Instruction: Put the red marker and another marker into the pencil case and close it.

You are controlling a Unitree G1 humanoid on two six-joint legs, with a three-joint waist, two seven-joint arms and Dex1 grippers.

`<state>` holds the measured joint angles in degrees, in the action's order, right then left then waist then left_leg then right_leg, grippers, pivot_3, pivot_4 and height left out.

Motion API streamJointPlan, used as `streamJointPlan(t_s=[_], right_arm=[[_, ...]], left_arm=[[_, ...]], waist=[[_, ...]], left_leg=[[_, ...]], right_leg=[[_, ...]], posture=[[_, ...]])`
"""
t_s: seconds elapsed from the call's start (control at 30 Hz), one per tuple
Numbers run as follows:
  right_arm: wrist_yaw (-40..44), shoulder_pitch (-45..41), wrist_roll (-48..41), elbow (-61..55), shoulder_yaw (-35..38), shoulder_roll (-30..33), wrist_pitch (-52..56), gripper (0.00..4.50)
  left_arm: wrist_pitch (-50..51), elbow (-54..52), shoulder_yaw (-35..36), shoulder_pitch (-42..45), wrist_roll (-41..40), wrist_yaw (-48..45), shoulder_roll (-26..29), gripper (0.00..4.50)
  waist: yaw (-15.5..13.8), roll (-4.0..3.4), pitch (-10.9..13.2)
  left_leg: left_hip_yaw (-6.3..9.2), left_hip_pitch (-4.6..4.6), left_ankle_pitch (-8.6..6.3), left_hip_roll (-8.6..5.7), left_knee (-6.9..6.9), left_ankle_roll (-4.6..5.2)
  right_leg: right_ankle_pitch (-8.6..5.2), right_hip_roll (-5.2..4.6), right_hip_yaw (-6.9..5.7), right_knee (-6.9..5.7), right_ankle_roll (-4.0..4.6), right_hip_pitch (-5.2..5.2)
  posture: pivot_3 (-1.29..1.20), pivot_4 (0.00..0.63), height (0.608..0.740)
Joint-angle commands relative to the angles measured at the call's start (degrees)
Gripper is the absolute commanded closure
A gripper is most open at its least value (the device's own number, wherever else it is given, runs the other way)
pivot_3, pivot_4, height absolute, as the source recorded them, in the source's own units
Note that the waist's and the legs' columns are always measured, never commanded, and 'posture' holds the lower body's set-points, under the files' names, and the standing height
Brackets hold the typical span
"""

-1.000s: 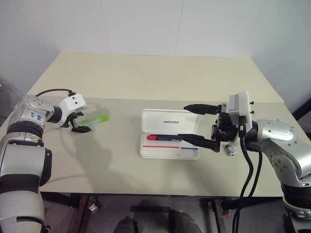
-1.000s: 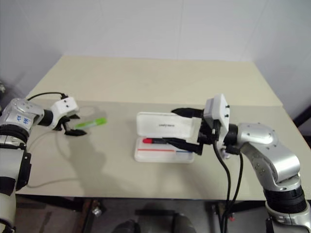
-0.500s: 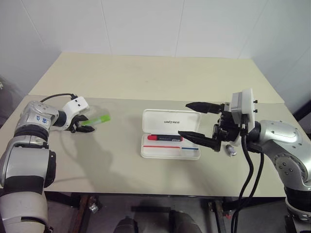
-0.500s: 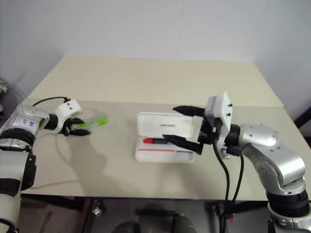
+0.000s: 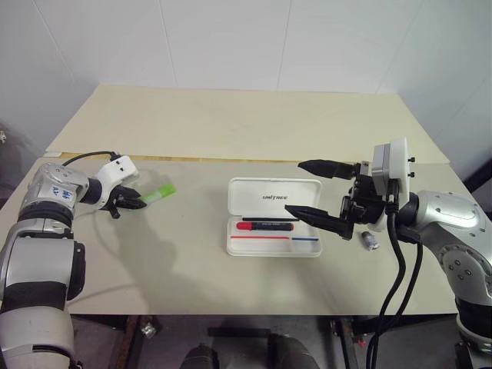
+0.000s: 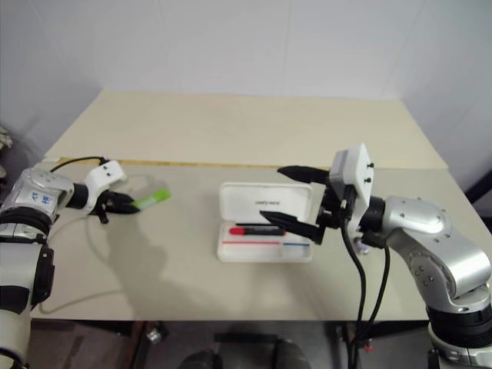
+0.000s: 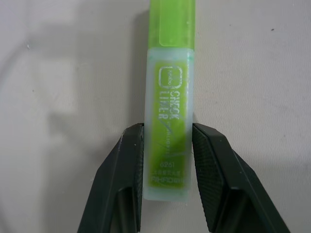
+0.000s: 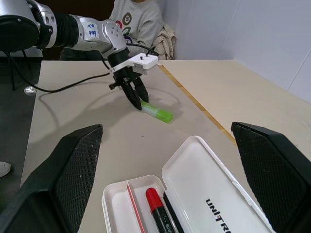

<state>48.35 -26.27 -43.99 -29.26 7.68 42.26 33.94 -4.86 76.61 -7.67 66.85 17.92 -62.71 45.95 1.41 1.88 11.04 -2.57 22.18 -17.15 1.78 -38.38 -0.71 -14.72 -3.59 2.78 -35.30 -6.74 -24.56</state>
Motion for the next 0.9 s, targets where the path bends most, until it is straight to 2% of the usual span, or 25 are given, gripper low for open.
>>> streamJointPlan(t_s=[0.03, 0.23, 0.43, 0.73, 0.8, 0.9], right_arm=[[0.0, -0.4, -0.5, -1.4, 1.3, 0.3, -0.8, 0.00], [0.8, -0.3, -0.1, -0.5, 0.7, 0.1, -1.4, 0.00], [2.0, -0.4, 0.8, 0.9, -0.2, -0.4, -2.2, 0.00], [6.7, 1.5, 3.4, 4.1, 0.9, 1.7, -4.9, 0.00], [9.1, 2.3, 3.5, 4.8, 2.1, 3.4, -5.7, 0.00], [12.7, 3.1, 1.8, 4.5, 4.7, 6.6, -5.5, 0.00]], left_arm=[[-2.0, 0.1, -0.7, 0.8, 0.9, -0.7, 0.5, 3.39], [-5.4, -0.7, -1.4, 3.9, 1.3, -4.5, 1.9, 3.39], [-9.6, -2.8, -1.8, 5.9, 0.2, -12.8, 3.3, 3.39], [-10.5, -12.0, 1.2, 2.1, -6.8, -25.8, 4.3, 3.39], [-7.8, -20.0, 1.1, -2.4, -11.0, -28.7, 4.7, 3.39], [2.0, -38.4, -0.4, -11.5, -19.7, -29.8, 6.4, 3.39]], waist=[[0.0, 0.00, 0.0], [0.0, 0.04, 0.0], [0.1, 0.05, 0.0], [0.1, 0.05, 0.0], [0.1, 0.04, 0.0], [0.2, 0.04, 0.0]], left_leg=[[0.00, 0.00, 0.00, 0.00, 0.00, 0.00], [0.02, 0.10, 0.00, 0.00, -0.01, 0.00], [0.01, 0.15, 0.00, 0.01, 0.05, 0.00], [0.01, 0.17, 0.00, 0.02, 0.06, 0.00], [0.02, 0.16, 0.00, 0.02, 0.07, 0.00], [0.01, 0.15, 0.00, 0.07, 0.10, 0.00]], right_leg=[[0.00, 0.00, 0.00, 0.00, 0.00, 0.00], [0.00, 0.01, -0.03, 0.02, 0.00, -0.06], [0.00, 0.02, -0.03, 0.14, 0.00, -0.09], [0.00, 0.02, -0.03, 0.17, 0.00, -0.09], [0.00, 0.02, -0.01, 0.16, 0.00, -0.10], [0.00, 0.02, 0.05, 0.11, 0.00, -0.12]], posture=[[0.00, 0.150, 0.740], [0.00, 0.150, 0.740], [0.00, 0.150, 0.740], [0.00, 0.150, 0.740], [0.00, 0.150, 0.740], [0.00, 0.150, 0.740]])
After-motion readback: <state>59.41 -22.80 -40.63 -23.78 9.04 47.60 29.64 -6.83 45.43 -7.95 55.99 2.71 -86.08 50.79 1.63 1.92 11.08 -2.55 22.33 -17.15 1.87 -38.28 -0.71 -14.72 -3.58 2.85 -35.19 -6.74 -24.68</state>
